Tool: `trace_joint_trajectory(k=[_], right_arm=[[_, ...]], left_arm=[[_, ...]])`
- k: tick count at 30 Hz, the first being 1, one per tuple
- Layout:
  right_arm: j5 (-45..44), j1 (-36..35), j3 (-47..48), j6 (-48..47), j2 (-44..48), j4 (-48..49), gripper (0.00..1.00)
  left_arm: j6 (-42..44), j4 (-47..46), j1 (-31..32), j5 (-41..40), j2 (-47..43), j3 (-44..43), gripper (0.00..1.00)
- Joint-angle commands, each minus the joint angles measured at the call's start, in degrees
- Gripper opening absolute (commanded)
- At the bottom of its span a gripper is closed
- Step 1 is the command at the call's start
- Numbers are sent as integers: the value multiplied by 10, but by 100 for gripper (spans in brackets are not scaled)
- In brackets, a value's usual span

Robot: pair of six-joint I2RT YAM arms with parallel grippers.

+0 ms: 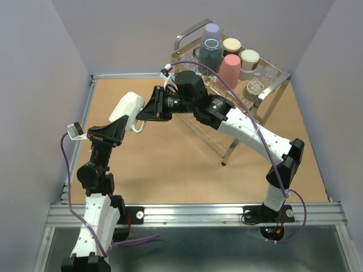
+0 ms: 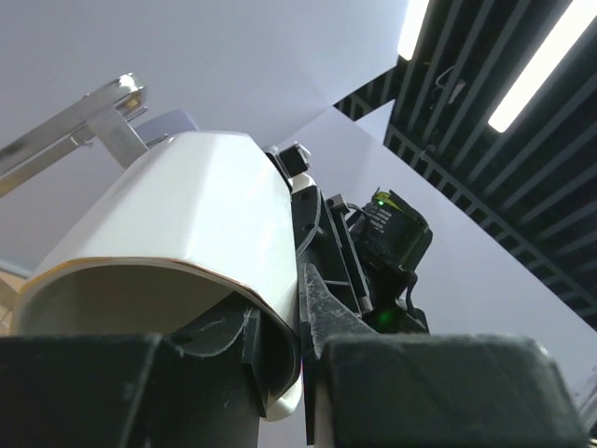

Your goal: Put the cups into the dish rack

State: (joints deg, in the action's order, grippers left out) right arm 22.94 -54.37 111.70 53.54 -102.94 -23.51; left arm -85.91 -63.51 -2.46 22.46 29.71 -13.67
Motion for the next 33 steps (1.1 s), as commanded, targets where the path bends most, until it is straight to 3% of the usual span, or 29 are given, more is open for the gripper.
trace_joint_trajectory(k=[1, 2, 5, 10, 20, 25, 33], right_arm=[[32, -11, -3, -19, 30, 93, 0], [6, -10, -15, -29, 41, 92, 0], [-45, -11, -25, -57, 57, 68, 0], [-116, -10, -33, -114, 64, 17, 0], [-226, -11, -30, -190, 65, -29, 0], [-349, -10, -35, -256, 56, -60, 0], [-506, -10, -61, -340, 27, -59, 1]], left_arm=[[106, 142, 8, 159, 12, -112, 4], [148, 179, 8, 165, 12, -136, 22], [188, 278, 7, 171, 7, -156, 49], [243, 372, 7, 172, 3, -175, 69], [371, 587, 6, 136, 7, -246, 77], [449, 759, 7, 39, 0, -290, 77], [489, 837, 7, 1, -6, -331, 76]])
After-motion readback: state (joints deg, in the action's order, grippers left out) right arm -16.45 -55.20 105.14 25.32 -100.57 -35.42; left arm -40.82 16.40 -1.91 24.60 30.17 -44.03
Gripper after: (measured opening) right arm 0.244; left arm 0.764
